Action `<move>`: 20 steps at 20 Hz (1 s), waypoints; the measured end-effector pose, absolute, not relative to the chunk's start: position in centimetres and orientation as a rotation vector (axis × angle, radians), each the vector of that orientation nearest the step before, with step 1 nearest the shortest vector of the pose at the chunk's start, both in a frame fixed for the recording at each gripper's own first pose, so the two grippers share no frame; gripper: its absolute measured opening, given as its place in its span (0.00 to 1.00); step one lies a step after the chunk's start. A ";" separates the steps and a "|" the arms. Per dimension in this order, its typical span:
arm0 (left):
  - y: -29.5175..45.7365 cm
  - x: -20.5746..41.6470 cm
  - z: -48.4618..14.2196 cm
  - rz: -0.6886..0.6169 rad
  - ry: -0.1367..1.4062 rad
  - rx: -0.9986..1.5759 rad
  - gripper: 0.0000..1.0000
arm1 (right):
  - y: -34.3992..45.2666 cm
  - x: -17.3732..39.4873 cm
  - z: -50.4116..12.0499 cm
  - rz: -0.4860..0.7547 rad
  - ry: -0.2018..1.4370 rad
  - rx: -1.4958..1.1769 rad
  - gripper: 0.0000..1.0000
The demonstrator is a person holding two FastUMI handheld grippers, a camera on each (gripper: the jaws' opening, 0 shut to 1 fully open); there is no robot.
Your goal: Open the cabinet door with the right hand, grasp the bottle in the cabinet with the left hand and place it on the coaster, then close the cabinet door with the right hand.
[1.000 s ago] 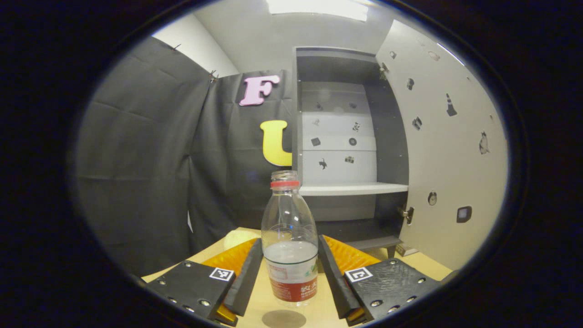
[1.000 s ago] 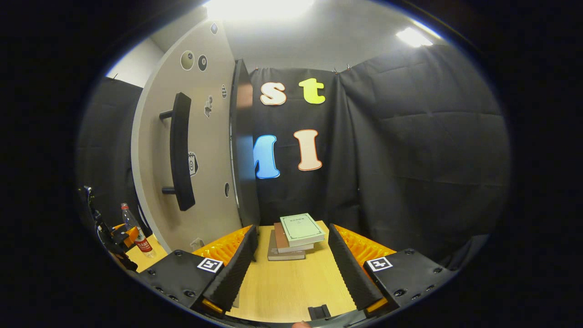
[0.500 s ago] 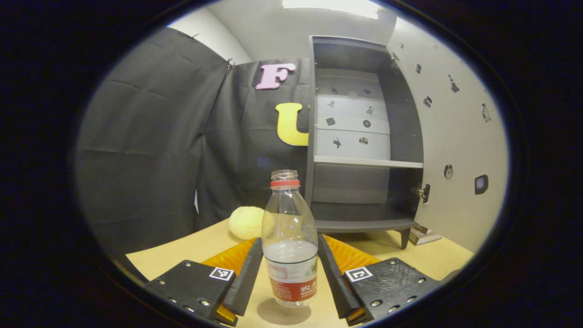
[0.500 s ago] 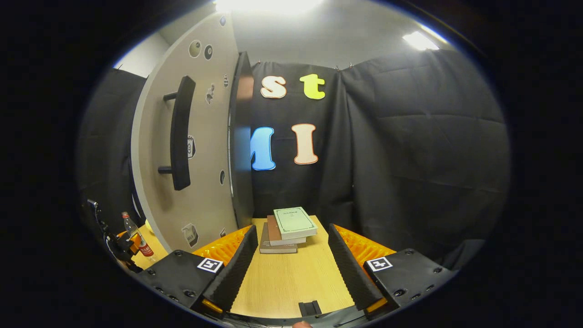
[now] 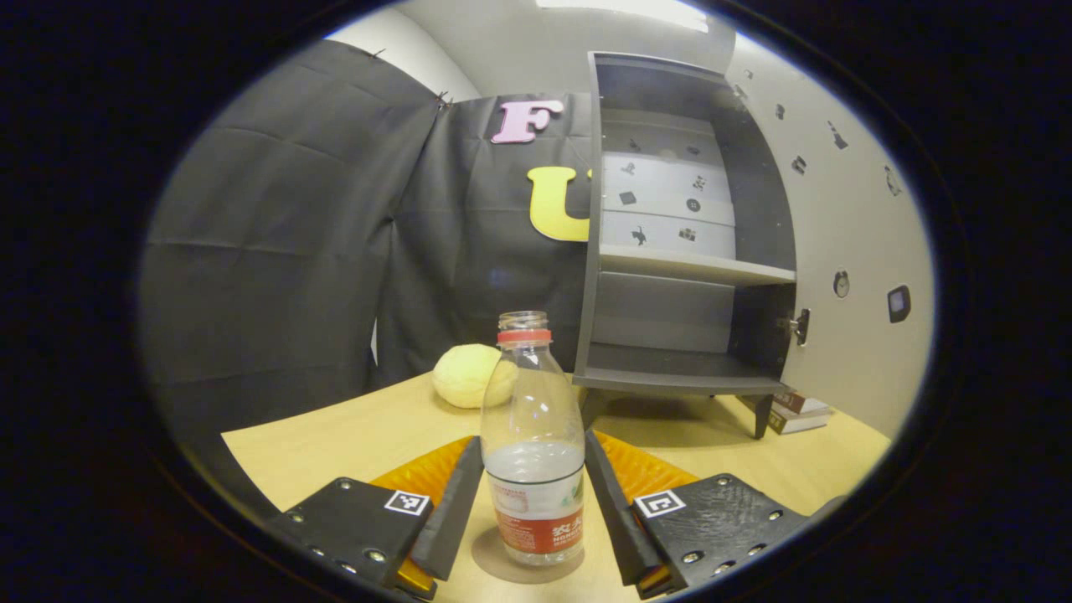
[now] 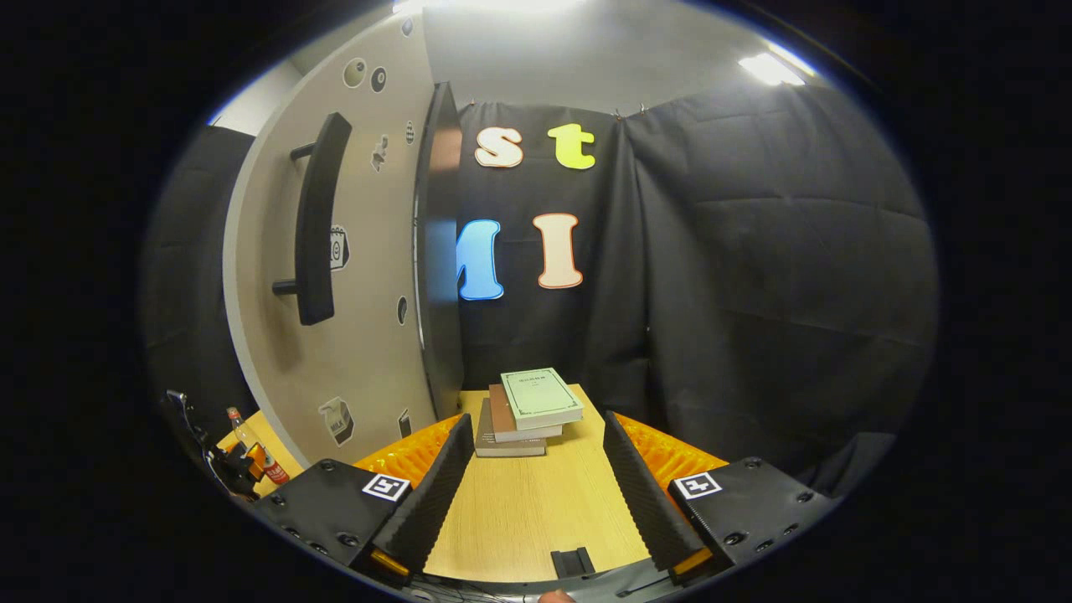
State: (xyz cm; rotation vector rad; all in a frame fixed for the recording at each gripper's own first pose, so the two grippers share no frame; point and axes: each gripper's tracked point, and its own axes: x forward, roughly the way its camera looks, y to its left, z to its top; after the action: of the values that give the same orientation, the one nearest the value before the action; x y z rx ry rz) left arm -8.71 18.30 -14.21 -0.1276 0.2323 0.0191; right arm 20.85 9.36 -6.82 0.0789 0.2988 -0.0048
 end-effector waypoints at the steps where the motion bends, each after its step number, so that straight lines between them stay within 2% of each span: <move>1: 18.4 -8.7 -14.5 0.019 0.236 -0.119 0.73 | 9.3 21.0 -6.9 -0.007 0.300 0.099 0.98; 3: 18.7 -8.8 -14.4 0.022 0.230 -0.106 0.71 | 9.3 21.2 -7.3 -0.006 0.314 0.120 0.98; 6: 18.7 -8.4 -14.6 0.014 0.230 -0.082 0.75 | 9.5 21.1 -7.5 -0.004 0.325 0.137 0.99; 7: 18.7 -8.5 -14.6 0.006 0.236 -0.078 0.76 | 9.6 21.1 -7.4 -0.003 0.322 0.138 0.94; 8: 18.6 -8.6 -14.9 -0.001 0.253 -0.071 0.71 | 9.8 21.3 -7.3 0.000 0.321 0.138 0.99; 9: 18.6 -8.9 -15.0 -0.007 0.269 -0.063 0.76 | 9.9 21.3 -7.3 0.003 0.321 0.137 0.99; 12: 19.0 -8.9 -14.9 -0.009 0.281 -0.032 0.77 | 10.6 21.6 -7.1 0.026 0.322 0.147 0.99; 13: 19.1 -8.7 -14.8 -0.008 0.275 -0.027 0.75 | 10.6 21.6 -6.9 0.031 0.317 0.147 0.94; 14: 19.1 -8.7 -14.6 -0.009 0.267 -0.025 0.75 | 10.7 21.6 -6.6 0.034 0.310 0.147 0.99; 15: 19.1 -8.7 -14.5 -0.011 0.261 -0.027 0.75 | 10.9 21.6 -6.4 0.040 0.303 0.148 0.94; 16: 19.0 -8.6 -14.3 -0.015 0.255 -0.030 0.77 | 11.0 21.6 -6.3 0.046 0.298 0.150 0.99; 18: 18.9 -8.4 -13.9 -0.019 0.241 -0.030 0.77 | 11.2 21.6 -6.0 0.055 0.291 0.158 0.99; 19: 19.0 -8.2 -13.7 -0.020 0.231 -0.025 0.77 | 11.1 21.5 -5.8 0.059 0.286 0.165 0.94; 20: 19.0 -8.0 -13.4 -0.022 0.224 -0.021 0.77 | 11.1 21.6 -5.5 0.063 0.281 0.176 0.94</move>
State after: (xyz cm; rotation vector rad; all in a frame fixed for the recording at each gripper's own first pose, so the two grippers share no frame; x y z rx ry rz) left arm -7.96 19.04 -13.41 -0.0209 0.2238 -0.0224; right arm 21.59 11.09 -5.50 0.1761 0.2805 0.0632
